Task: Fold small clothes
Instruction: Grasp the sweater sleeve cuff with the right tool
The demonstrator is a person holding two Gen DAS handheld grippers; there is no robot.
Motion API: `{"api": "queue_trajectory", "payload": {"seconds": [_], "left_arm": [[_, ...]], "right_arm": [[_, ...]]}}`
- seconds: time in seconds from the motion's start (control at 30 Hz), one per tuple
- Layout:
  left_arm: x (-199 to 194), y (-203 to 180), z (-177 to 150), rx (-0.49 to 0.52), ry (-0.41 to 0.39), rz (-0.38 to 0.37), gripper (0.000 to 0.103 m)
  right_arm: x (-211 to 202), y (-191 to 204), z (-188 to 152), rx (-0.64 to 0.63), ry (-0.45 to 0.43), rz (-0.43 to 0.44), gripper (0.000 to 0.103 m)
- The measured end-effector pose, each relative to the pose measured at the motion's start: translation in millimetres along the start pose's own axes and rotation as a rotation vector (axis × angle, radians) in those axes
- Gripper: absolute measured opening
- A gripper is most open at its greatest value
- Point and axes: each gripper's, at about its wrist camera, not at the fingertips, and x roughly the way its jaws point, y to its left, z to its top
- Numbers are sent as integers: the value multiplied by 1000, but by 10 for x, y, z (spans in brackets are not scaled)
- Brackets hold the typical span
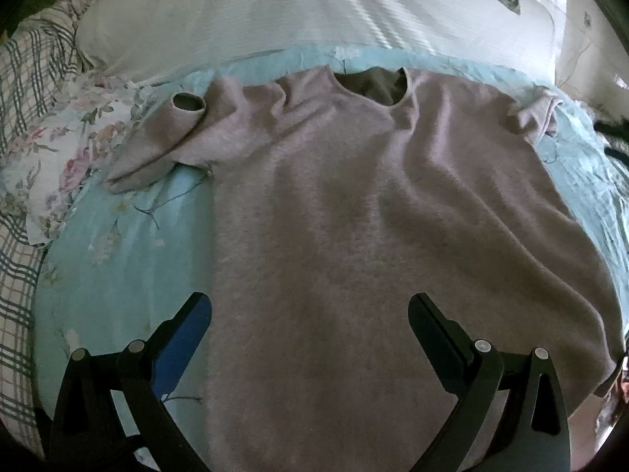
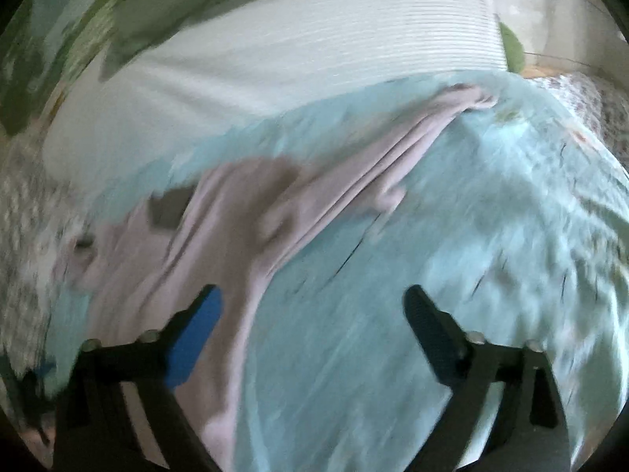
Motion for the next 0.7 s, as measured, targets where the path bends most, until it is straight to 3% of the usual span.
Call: {"api": "queue_trajectory", "payload": {"seconds": [0.03, 0.1, 0.2, 0.33, 0.5, 0.6, 0.63, 0.7], "left_arm": [[47, -15, 9, 2, 12, 0, 100], [125, -41, 26, 6, 26, 0, 100], [256, -81, 69, 13, 48, -4, 101], [481, -115, 186, 10, 80, -7, 100], [710, -148, 369, -10, 110, -16, 100], [813, -178, 479, -17, 117, -21, 100], [839, -194, 507, -16, 116, -24, 100], [886, -238, 541, -14, 121, -26, 100]], "right_arm": [[93, -151, 163, 38, -11, -19, 81], [237, -424, 428, 111, -33, -22, 66], [490, -861, 840, 226, -69, -54, 55], [867, -1371, 1354, 338, -115, -121, 53], [1150, -1851, 1739, 454, -154, -150, 52], [1319, -1953, 1871, 434, -145, -216, 50], [1384, -1985, 1904, 426, -145, -220, 45], [1436, -2000, 1933, 422, -140, -205, 6]]}}
